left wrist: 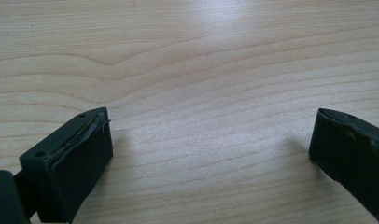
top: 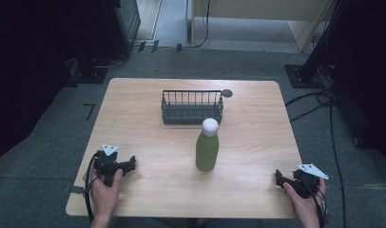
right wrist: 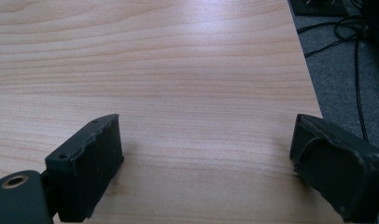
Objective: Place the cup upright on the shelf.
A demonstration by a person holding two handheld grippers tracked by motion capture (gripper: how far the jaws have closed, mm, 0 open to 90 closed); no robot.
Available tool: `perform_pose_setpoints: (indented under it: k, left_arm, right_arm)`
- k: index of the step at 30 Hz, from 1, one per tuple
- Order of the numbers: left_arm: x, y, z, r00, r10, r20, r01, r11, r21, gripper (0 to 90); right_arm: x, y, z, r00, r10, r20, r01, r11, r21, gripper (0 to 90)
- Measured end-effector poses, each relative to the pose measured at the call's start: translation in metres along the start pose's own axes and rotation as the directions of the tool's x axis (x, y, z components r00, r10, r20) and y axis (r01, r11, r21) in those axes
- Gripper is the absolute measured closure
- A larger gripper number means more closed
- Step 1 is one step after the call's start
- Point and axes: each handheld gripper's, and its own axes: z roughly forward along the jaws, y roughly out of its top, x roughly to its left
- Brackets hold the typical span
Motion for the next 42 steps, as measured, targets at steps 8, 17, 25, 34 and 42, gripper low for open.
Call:
perform_pose_setpoints:
  k: [8,17,25,34,42]
  left_arm:
    - [0.0,0.0,0.0,1.0,0.001,0.0,-0.001,1.0,0.0,0.0]
    - [0.0,0.0,0.0,1.0,0.0,0.0,0.0,1.0,0.0,0.0]
    - [0.0,0.0,0.0,1.0,0.0,0.0,0.0,1.0,0.0,0.0]
    - [0.0,0.0,0.0,1.0,0.0,0.0,0.0,1.0,0.0,0.0]
    - [0.0,0.0,0.0,1.0,0.001,0.0,-0.001,1.0,0.0,0.0]
  right_arm:
    - [0.002,-0.001,-0.002,0.9998,0.005,0.017,-0.005,1.0,-0.012,12.4]
    - [0.017,0.006,-0.014,0.9999,0.0,-0.015,-0.001,1.0,-0.029,12.5]
    - [0.036,0.015,-0.025,0.9984,-0.026,-0.05,0.024,0.999,-0.04,12.5]
    - [0.058,0.024,-0.032,0.9951,-0.045,-0.088,0.041,0.998,-0.043,12.6]
    - [0.077,0.027,-0.033,0.9882,-0.088,-0.125,0.082,0.995,-0.049,12.7]
